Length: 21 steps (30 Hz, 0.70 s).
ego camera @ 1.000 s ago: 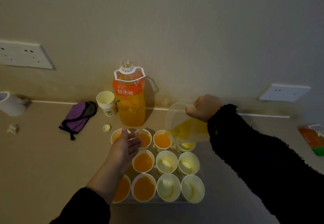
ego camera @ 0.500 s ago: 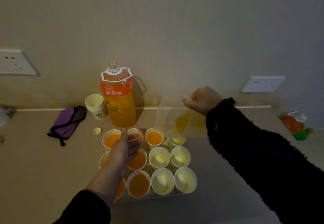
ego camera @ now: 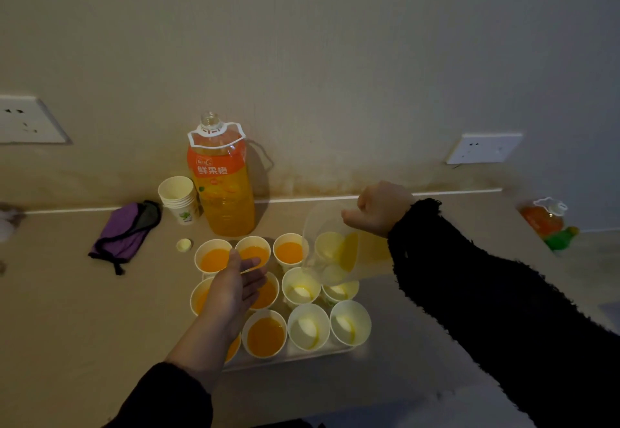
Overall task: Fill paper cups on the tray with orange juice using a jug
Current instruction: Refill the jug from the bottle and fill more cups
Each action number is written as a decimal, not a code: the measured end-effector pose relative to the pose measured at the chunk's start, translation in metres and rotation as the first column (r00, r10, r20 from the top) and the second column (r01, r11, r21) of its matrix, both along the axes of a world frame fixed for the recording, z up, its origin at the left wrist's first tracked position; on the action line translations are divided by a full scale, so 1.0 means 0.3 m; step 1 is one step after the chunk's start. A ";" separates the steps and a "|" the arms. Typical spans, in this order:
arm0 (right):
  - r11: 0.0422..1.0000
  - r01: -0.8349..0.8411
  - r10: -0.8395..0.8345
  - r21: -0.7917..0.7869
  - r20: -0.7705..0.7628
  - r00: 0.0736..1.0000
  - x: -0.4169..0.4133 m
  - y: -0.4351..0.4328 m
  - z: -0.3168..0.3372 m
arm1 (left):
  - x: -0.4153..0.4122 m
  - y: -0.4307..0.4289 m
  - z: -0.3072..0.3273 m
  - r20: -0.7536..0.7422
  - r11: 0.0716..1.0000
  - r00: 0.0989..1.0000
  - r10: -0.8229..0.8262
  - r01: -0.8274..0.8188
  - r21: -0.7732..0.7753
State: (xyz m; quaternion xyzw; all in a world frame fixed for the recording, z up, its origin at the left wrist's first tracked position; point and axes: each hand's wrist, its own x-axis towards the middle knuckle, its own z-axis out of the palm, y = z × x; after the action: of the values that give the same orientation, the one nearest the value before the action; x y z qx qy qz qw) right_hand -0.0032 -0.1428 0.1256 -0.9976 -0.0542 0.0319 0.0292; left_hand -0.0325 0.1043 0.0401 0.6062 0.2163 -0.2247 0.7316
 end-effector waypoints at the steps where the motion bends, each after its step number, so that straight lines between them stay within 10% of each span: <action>1: 1.000 -0.010 0.010 -0.011 -0.011 1.000 -0.005 0.003 -0.003 | -0.003 0.001 0.001 0.001 1.000 1.000 0.002 -0.002 -0.003; 21: 0.979 -0.017 0.020 -0.204 0.011 1.000 -0.008 0.031 -0.051 | -0.013 0.021 -0.003 -0.017 0.999 1.000 0.027 -0.026 0.018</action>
State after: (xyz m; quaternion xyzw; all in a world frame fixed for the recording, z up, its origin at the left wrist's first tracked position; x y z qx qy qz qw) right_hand -0.0056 -0.1335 0.1104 -0.9950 -0.0601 0.0310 -0.0741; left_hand -0.0365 0.1108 0.0392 0.6079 0.2326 -0.2181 0.7272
